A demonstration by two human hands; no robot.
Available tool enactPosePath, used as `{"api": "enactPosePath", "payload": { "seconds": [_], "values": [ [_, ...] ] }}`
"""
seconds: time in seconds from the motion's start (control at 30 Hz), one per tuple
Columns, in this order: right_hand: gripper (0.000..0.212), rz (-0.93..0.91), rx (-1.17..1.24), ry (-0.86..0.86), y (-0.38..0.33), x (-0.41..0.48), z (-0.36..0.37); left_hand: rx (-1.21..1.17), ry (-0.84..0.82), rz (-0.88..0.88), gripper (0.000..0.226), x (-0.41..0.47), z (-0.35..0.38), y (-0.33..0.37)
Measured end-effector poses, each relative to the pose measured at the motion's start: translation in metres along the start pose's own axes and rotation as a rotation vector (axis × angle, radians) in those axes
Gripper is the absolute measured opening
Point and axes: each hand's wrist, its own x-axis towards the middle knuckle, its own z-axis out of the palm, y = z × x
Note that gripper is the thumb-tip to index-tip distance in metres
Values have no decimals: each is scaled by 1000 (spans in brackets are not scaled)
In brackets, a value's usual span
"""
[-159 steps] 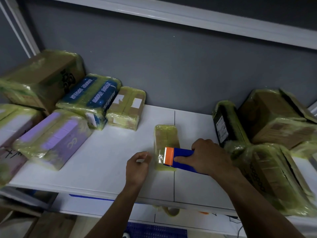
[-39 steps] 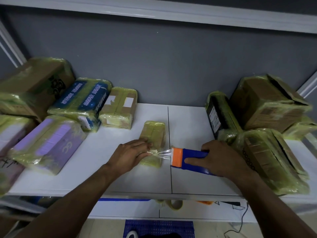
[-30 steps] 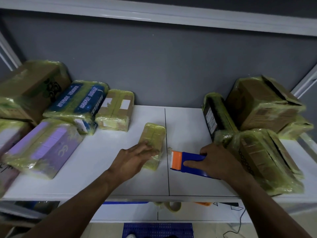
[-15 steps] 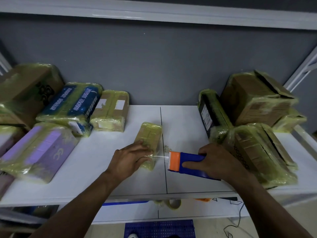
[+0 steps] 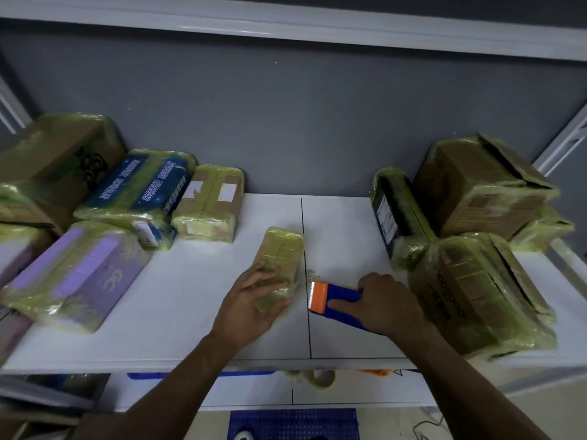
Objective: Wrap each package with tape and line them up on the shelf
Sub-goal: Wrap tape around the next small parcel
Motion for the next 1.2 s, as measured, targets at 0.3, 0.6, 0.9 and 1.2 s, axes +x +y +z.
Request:
{"api": "enactPosePath", "payload": {
  "seconds": [0.3,0.6,0.9,1.2],
  "values": [
    [66,28,-100,5,-20,8,13,-4,208,-100,33,-5,32,20],
    [68,3,-164,2,-34,16,26,-122,137,-511,101,-6,35,26],
    [63,-37,-182,20,-40,16,27,-127,184,-513,85,-8,33,24],
    [64,-94,-264,180,-41,10,35,-90,181,-558,88,-7,32,26]
  ]
}}
